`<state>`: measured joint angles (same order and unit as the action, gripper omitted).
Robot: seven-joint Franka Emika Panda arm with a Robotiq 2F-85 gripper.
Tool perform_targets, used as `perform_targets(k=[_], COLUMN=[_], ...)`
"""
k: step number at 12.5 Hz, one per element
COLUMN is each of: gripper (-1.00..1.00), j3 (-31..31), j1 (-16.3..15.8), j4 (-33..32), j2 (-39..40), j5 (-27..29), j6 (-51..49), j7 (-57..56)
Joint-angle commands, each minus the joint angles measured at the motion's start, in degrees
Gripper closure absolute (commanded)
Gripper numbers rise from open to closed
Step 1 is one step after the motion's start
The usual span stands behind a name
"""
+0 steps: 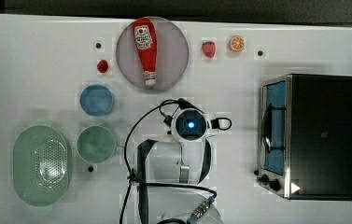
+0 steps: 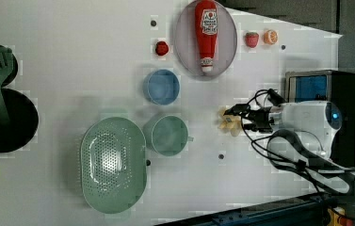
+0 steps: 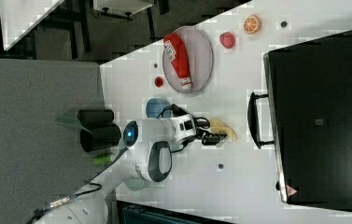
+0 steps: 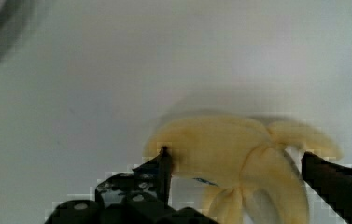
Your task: Pick Banana and place it in mug.
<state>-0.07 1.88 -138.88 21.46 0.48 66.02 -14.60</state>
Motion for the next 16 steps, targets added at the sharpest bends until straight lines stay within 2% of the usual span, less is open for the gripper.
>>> perform_targets(k=[1,3,5,8,10,16], gripper=[-0.7,-0.18,0.25,0.26,0.26,0.26], j3=[-0.6,-0.8,-0.8,-1.0,-1.2,-1.4], j1=[-0.4,-0.4,-0.4,-0.4,-0.4,-0.2], j4=[0.4,0.7,0.6,0.5,0.3,3.6], j2=[1.4,1.6,1.5,-0.8,-5.5,-25.4], j5=[-0.6,-0.6,-0.6,-0.6,-0.6,-0.6], j6=[2.3,3.4,3.7,3.6,2.1,-24.3], j7=[-1.9,-1.9,-1.9,-1.9,-1.9,-1.9])
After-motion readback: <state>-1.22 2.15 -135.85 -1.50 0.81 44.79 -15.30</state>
